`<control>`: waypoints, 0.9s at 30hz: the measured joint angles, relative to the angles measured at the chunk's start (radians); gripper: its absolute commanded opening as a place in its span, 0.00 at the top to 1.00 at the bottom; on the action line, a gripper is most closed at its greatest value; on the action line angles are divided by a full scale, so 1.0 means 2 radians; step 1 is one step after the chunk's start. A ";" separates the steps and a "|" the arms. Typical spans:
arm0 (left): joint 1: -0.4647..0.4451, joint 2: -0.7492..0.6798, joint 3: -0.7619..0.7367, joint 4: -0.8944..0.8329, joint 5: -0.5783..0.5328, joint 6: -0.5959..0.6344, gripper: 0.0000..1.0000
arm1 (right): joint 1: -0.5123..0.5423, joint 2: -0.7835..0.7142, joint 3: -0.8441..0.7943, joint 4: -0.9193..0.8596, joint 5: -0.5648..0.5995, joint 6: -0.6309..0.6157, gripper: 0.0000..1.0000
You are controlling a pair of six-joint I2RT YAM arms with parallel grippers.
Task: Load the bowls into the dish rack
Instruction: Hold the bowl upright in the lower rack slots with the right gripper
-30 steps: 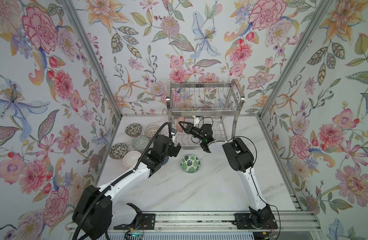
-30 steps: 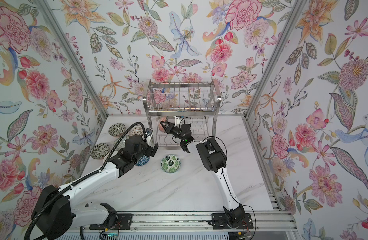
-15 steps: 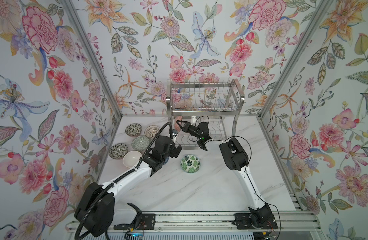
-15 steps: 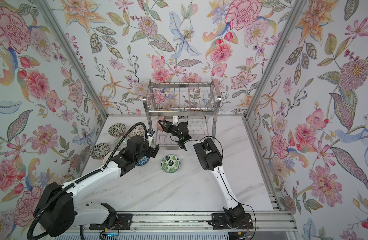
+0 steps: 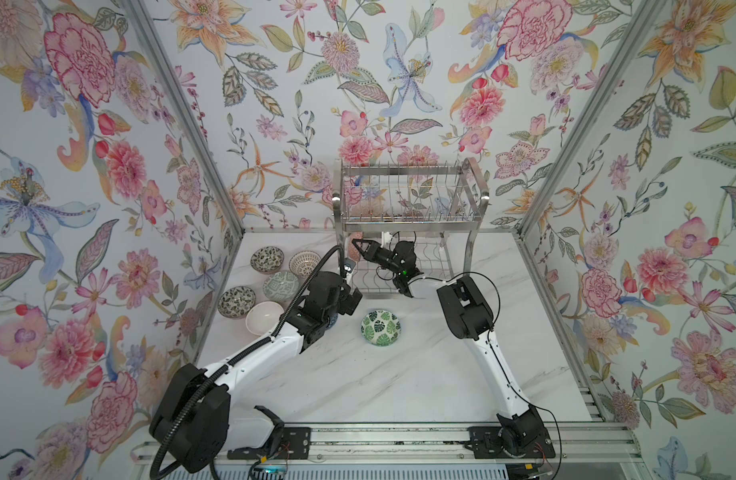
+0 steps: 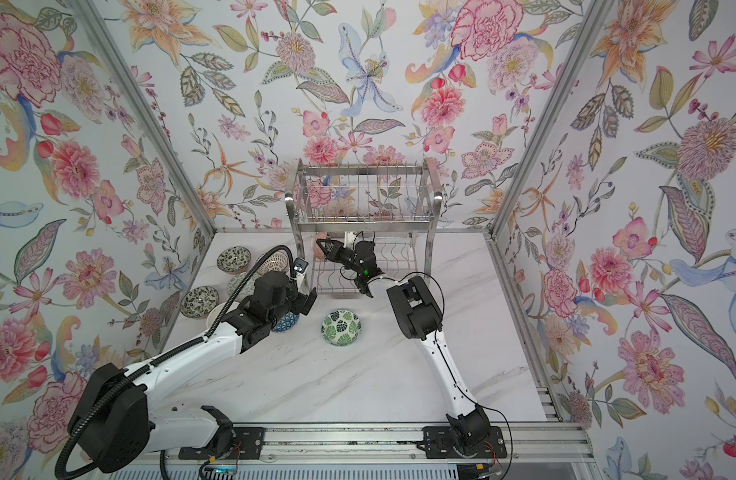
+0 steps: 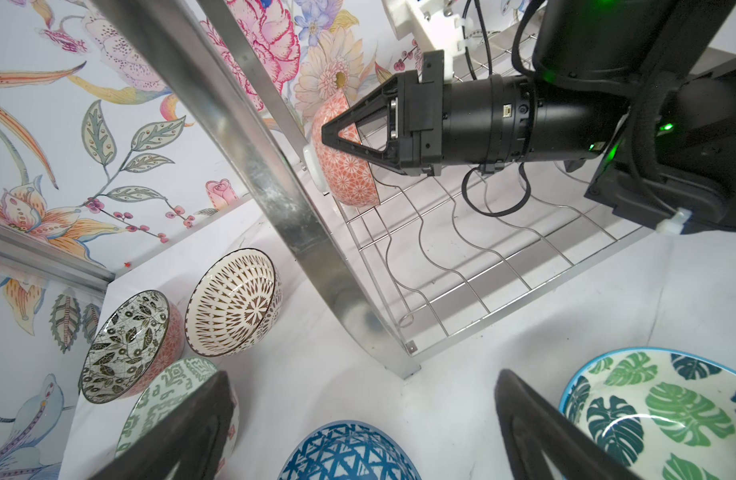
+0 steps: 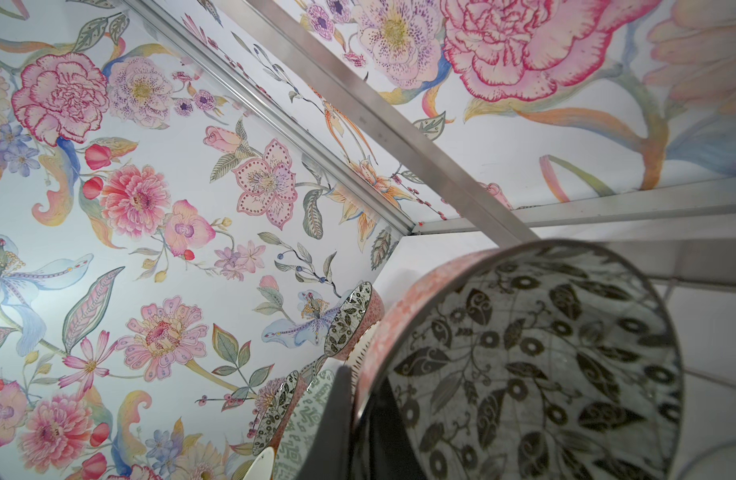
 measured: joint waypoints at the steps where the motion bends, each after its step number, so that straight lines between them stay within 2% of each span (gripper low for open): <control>1: 0.000 0.000 0.000 0.000 0.000 0.000 0.01 | -0.001 0.001 0.002 -0.003 0.000 0.000 1.00; 12: 0.000 0.000 0.000 0.000 0.000 0.000 0.01 | -0.011 0.027 0.051 -0.034 -0.021 -0.010 1.00; 21: 0.000 0.000 0.000 0.000 0.000 0.000 0.01 | -0.011 0.027 0.058 -0.048 -0.026 -0.021 1.00; 27: 0.000 0.000 0.000 0.000 0.000 0.000 0.01 | -0.011 0.027 0.058 -0.049 -0.027 -0.023 0.96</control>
